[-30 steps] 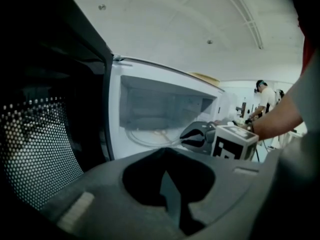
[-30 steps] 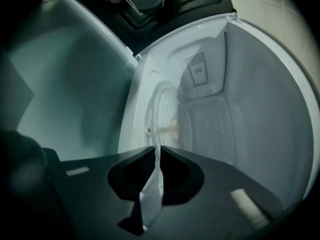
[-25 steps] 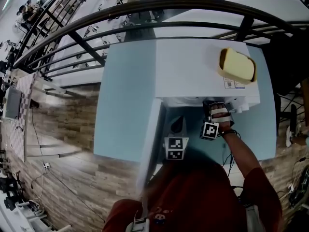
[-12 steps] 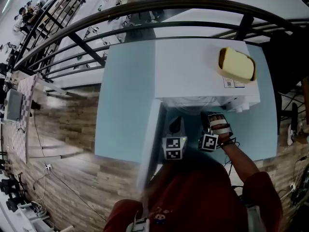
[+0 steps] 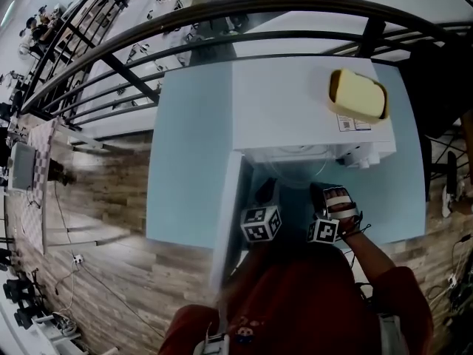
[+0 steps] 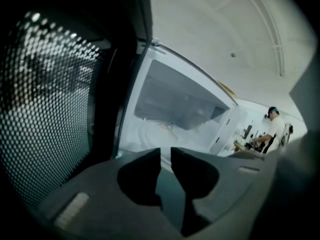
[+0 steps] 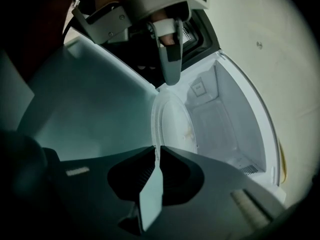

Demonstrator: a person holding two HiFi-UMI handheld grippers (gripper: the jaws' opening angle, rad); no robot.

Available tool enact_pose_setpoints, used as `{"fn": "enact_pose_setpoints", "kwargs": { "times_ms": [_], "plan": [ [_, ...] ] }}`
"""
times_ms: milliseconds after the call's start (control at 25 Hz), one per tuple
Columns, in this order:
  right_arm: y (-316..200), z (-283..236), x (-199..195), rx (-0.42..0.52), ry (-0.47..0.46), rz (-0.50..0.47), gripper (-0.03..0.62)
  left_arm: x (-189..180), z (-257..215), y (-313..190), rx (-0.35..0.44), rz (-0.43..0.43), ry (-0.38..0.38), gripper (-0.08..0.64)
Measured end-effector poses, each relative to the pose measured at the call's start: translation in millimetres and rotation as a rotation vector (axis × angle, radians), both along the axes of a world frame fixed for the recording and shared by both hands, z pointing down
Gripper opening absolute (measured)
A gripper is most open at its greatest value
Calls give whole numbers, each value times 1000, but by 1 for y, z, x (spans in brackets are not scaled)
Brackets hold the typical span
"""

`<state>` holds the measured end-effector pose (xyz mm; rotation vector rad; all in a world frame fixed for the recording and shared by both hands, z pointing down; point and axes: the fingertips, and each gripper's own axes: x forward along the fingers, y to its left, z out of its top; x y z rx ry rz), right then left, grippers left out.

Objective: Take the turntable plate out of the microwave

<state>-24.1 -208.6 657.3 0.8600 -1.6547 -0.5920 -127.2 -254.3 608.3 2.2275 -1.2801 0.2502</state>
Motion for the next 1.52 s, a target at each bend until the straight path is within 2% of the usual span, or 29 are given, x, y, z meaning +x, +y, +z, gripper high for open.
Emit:
{"fn": "enact_pose_setpoints", "kwargs": {
  "times_ms": [120,200,400,480,640,840,920,1080,1240,1400,1520],
  "plan": [
    [8,0,-1,-4,-13,-8,29,4,13,3,-89,-10,132,133],
    [13,0,-2,-14,-22,-8,29,7,19,6,-140,-7,191,217],
    [26,-3,-5,-24,-39,-11,31,22,27,11,-227,-7,378,294],
    [30,-4,-5,-26,-44,-12,31,27,30,9,-249,-7,452,305],
    [36,-9,-5,-25,-59,-11,31,30,26,3,-273,-29,502,305],
    [43,-11,-2,-29,-69,-15,32,48,31,-3,-315,-22,636,305],
    [46,-10,-1,-30,-63,-22,32,51,34,-6,-325,-28,667,305],
    [51,-12,0,-30,-74,-32,32,55,35,-9,-318,-43,701,298],
    [53,-11,0,-33,-76,-38,32,53,37,-10,-317,-61,742,242],
    [53,-12,-2,-36,-89,-39,34,49,43,-13,-331,-92,784,118],
    [54,-11,-2,-33,-85,-41,34,49,45,-13,-330,-89,780,54]
  ]
}}
